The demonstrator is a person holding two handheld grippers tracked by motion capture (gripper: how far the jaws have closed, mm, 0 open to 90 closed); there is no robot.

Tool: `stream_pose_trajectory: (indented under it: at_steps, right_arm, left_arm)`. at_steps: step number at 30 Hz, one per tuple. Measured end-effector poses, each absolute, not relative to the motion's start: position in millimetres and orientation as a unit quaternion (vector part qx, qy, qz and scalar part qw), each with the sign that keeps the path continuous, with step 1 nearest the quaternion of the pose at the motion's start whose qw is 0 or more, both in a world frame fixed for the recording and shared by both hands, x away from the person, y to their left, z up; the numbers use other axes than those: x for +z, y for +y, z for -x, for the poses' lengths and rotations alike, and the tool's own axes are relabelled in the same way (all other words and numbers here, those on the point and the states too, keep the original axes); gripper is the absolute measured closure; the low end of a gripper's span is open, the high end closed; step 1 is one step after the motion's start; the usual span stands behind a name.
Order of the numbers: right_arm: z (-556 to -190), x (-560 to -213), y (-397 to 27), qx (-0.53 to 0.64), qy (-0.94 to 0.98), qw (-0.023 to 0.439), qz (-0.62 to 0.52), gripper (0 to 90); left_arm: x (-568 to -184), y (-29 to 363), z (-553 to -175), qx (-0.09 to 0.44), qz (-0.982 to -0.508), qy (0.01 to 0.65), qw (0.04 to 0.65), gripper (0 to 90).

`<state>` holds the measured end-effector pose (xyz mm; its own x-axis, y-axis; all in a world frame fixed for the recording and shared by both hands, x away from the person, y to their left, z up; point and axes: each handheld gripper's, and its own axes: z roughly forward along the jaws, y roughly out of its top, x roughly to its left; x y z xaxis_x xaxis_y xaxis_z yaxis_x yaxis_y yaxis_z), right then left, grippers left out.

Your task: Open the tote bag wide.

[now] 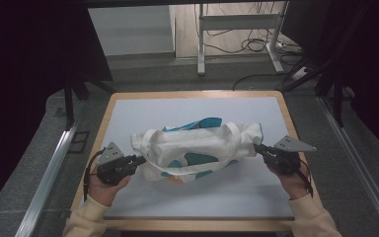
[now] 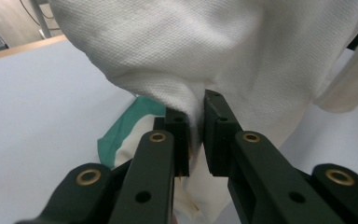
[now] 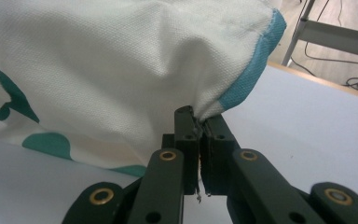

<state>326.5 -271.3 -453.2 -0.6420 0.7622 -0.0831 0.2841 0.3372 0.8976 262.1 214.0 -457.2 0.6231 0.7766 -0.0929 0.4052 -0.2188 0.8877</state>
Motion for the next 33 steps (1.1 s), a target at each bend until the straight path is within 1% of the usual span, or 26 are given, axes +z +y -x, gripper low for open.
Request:
stream_pose_trajectory:
  at_steps: [28, 33]
  right_arm:
    - [-332, -482, -267, 0.435, 0.802, 0.22, -0.345, 85.3]
    - [-334, -489, -266, 0.421, 0.81, 0.211, -0.35, 85.3]
  left_arm:
    - [-482, 207, -270, 0.171, -0.774, 0.402, 0.459, 82.3]
    - [-492, 204, -275, 0.169, -0.784, 0.406, 0.437, 82.6]
